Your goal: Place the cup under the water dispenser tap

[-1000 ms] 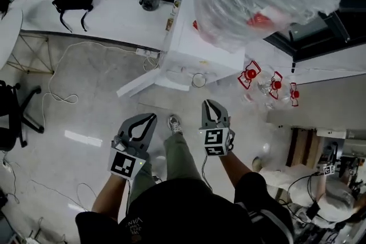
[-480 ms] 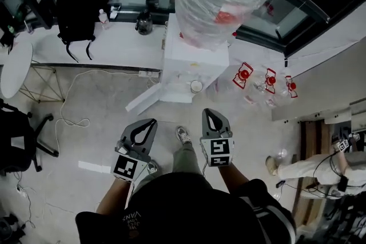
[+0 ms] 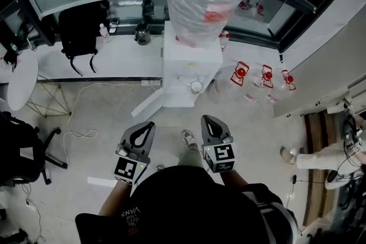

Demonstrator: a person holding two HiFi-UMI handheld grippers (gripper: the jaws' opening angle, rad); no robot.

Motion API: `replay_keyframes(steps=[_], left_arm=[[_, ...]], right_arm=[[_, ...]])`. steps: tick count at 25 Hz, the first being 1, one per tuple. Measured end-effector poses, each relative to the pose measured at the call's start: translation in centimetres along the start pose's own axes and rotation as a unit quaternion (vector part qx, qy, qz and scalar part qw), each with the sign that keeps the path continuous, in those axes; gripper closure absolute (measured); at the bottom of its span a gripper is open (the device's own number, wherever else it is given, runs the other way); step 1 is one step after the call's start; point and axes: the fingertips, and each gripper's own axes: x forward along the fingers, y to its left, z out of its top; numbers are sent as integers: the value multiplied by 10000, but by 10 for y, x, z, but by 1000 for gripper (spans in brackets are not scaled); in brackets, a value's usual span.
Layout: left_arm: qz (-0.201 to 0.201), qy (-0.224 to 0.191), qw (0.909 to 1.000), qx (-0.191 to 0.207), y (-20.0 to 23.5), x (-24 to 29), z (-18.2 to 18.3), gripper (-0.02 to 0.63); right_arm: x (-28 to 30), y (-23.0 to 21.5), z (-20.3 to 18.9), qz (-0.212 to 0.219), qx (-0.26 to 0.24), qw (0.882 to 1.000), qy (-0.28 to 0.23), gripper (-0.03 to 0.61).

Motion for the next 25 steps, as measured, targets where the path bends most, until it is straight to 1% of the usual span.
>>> replay_keyframes(steps=[5,10,15,25], left_arm=[[22,-29,10000,13,-10,-25,7,594],[3,-12,10000,-46,-18,-42,3,594],[21,-84,9999,-82,-27,-46,5,594],[76,-261,9996,98,-29,-47,15,594]], right_arm=[[-28,7,5,-99,123,9998,-133,535],[-46,14,11,-188,203,9991,-322,535],[-54,19,15,-182,227,9986,-444,535],[-58,28,22,-72,262,9978,-600,535]])
